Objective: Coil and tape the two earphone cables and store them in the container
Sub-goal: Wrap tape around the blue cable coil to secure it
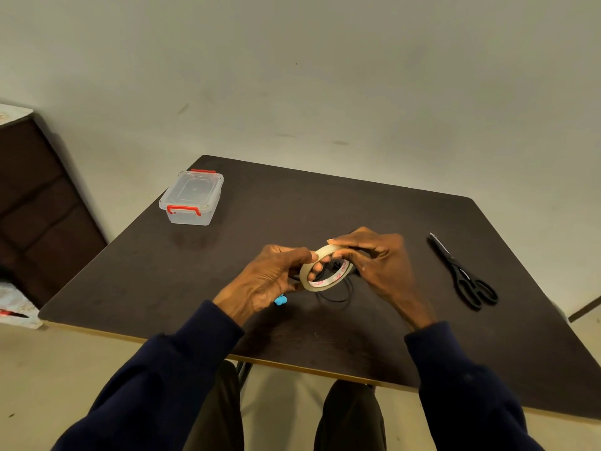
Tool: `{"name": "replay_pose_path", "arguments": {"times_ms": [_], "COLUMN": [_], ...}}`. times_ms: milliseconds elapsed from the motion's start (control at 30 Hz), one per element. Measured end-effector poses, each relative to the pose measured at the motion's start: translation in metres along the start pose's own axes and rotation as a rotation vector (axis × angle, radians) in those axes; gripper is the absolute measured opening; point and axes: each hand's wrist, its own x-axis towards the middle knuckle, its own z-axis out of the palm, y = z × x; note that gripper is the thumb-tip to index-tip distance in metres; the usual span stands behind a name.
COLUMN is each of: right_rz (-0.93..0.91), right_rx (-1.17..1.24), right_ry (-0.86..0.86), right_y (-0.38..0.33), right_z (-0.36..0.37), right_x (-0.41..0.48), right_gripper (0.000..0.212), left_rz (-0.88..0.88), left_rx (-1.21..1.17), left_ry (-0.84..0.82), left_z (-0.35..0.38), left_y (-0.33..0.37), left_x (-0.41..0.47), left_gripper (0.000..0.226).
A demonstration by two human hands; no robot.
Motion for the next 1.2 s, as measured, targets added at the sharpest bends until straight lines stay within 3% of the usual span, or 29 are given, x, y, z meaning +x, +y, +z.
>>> {"name": "replay_pose_path", "arguments": {"times_ms": [100,333,1000,1200], "right_rz": [-0.003,-0.043,-0.157,-0.075], "right_rx": [-0.016,-0.079,-0.277,-0.184], "right_ry": [0.010,0.023,0.002,0.017], "right_y": [0.001,0.002,0.007,0.000], "right_z": [0.001,0.005,0.009,0.005], "right_x": [-0.001,-0.002,-0.005,0.005], "right_gripper": [0.022,0.021,0.017,0.022], "left_rz": [0.011,-0.008,-0.051,-0.037], "left_rx": [-0.009,-0.014,-0.059,-0.093], "left_ry": [0.044,0.125,0.229,0.007], "left_z": [0.002,0.005,0.010,0.000], "left_y": [-0.001,-0.004,-0.008,-0.002], "left_x": [0.000,0.002,0.008,0.003], "left_gripper": [0.014,0.029,0.020,0.029]}}
